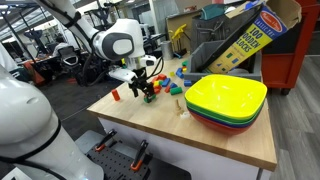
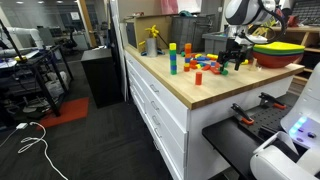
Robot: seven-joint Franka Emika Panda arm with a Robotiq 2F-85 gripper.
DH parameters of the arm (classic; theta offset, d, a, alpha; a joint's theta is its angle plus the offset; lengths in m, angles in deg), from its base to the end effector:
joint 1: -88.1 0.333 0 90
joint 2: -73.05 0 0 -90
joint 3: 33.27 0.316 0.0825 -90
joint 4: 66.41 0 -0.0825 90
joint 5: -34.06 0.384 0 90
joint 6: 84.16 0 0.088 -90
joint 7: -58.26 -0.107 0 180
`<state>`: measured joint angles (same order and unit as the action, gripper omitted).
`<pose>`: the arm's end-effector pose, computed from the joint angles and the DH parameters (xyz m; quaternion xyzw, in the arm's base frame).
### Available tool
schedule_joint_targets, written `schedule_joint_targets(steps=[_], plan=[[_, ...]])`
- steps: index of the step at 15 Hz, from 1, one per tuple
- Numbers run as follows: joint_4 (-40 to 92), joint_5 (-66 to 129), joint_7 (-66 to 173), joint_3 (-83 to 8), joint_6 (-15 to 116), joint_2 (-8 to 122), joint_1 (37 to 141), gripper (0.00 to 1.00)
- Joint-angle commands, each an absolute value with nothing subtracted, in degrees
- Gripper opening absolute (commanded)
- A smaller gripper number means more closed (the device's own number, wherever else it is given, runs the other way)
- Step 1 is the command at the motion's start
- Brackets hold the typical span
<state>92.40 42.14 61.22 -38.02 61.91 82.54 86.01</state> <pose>0.3751 -0.0454 0.2580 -0.9943 0.0925 0.0251 0.0467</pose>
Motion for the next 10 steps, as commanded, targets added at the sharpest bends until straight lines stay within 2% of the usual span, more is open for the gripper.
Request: schedule_joint_targets(steps=[1,3,6,10], plan=[[92.36,43.75,60.55,-37.48,64.31,80.65,86.63,0.77],[92.34,43.93,60.47,-37.36,64.77,79.98,86.78,0.68],[92.27,44.26,60.64,-37.17,64.96,79.51,86.74,0.42],[92.42,45.44,60.54,-37.08,65.38,79.68,86.67,0.14]])
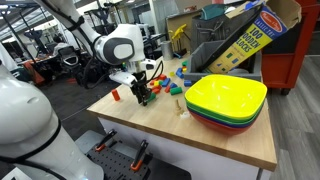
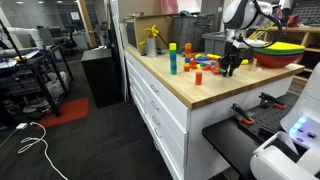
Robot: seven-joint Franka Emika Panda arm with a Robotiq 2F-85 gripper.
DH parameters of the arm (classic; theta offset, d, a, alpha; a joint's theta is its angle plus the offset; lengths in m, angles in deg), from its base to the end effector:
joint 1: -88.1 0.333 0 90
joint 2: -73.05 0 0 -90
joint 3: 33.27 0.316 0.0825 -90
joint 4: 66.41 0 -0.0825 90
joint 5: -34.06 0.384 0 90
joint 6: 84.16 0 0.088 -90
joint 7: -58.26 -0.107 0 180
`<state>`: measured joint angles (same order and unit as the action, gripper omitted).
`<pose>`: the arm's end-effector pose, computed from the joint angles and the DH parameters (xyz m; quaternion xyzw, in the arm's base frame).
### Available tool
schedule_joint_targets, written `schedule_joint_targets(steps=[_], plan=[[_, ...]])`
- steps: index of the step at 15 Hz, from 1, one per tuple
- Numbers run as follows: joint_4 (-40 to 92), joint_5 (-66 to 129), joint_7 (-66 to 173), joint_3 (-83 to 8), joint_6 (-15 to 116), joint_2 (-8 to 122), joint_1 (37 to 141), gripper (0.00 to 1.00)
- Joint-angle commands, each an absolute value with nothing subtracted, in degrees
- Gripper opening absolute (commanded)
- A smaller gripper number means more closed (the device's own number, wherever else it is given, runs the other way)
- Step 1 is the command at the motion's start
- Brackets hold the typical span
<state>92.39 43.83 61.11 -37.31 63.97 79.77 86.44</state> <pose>0.3757 -0.0397 0.2427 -0.9935 0.0982 0.0312 0.0490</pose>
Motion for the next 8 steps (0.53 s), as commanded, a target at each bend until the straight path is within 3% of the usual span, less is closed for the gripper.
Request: schedule_joint_targets(steps=[1,2,4,8], plan=[[92.43,45.32,60.23,-36.99,65.71,79.70,86.61,0.20],[92.44,45.20,60.10,-36.95,65.86,79.80,86.57,0.48],[92.57,44.73,59.51,-36.82,66.61,79.81,86.50,0.49],[92.53,44.27,58.32,-36.41,68.47,79.64,86.54,0.77]])
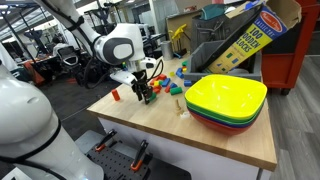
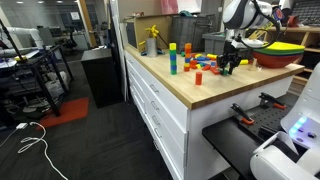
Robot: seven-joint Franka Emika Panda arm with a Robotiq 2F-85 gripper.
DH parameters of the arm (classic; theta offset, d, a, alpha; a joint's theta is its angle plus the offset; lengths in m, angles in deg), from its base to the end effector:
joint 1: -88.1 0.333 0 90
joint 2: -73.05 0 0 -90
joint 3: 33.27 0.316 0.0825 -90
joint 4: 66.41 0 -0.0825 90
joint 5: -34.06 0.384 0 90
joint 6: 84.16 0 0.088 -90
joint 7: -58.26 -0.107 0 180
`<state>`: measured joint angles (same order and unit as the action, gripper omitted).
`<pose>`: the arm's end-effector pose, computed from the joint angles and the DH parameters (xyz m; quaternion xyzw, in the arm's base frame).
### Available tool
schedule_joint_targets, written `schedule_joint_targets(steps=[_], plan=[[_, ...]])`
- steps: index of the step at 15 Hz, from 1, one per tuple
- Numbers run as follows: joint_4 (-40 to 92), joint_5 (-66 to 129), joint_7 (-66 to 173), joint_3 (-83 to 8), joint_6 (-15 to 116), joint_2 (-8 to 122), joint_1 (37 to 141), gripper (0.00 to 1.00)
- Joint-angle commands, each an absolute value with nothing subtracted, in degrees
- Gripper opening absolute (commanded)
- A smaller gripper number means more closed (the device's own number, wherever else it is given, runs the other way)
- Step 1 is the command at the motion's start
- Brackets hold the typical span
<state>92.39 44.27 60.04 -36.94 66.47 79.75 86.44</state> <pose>0.3806 -0.0390 0.2462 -0.9929 0.1086 0.0103 0.0471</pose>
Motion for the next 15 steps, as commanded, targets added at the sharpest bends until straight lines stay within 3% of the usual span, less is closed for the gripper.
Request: schedule_joint_targets(steps=[1,2,3,5,9,11,15], plan=[[92.54,44.35,58.42,-36.33,68.72,79.61,86.61,0.85],[92.53,44.40,58.48,-36.27,69.12,79.49,86.66,0.92],[92.53,44.43,58.39,-36.22,69.48,79.39,86.68,0.48],[92.53,44.47,58.41,-36.15,69.94,79.29,86.74,0.52],[92.52,44.32,58.39,-36.22,69.98,79.42,86.71,0.20],[92.73,43.33,57.51,-36.20,69.61,80.18,86.32,0.09],[92.90,37.94,52.98,-35.77,67.52,82.60,85.15,0.09]])
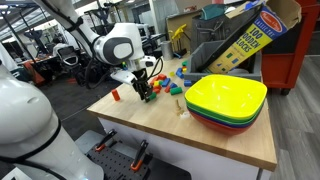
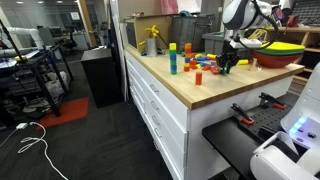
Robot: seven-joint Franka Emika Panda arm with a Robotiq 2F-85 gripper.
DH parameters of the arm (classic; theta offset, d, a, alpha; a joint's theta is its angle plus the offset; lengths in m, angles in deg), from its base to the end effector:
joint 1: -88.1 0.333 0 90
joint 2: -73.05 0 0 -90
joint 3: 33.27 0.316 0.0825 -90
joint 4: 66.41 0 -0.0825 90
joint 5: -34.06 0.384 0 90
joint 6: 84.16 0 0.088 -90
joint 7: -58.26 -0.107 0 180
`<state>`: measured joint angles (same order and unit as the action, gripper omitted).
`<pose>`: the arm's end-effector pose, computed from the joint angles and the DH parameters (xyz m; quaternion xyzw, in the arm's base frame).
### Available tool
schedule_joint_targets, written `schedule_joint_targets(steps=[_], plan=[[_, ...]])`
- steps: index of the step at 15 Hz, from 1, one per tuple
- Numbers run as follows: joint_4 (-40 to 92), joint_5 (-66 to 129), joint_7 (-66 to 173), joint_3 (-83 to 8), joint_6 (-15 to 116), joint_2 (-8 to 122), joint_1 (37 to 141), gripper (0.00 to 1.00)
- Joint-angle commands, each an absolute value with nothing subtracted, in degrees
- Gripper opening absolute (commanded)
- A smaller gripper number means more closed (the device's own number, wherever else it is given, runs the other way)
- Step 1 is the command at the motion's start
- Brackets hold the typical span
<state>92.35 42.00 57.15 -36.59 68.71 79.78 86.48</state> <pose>0.3854 -0.0367 0.2501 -0.9929 0.1138 -0.0082 0.0351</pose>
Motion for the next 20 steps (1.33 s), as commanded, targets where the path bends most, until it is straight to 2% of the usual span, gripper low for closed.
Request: schedule_joint_targets(steps=[1,7,12,20], plan=[[92.92,35.43,50.84,-35.55,66.92,83.30,84.64,0.09],[92.40,26.31,44.21,-33.79,57.09,88.67,83.05,0.09],[89.95,26.66,44.49,-32.11,50.53,90.36,84.00,0.09],[91.33,35.89,45.05,-32.94,62.99,89.50,85.22,0.09]])
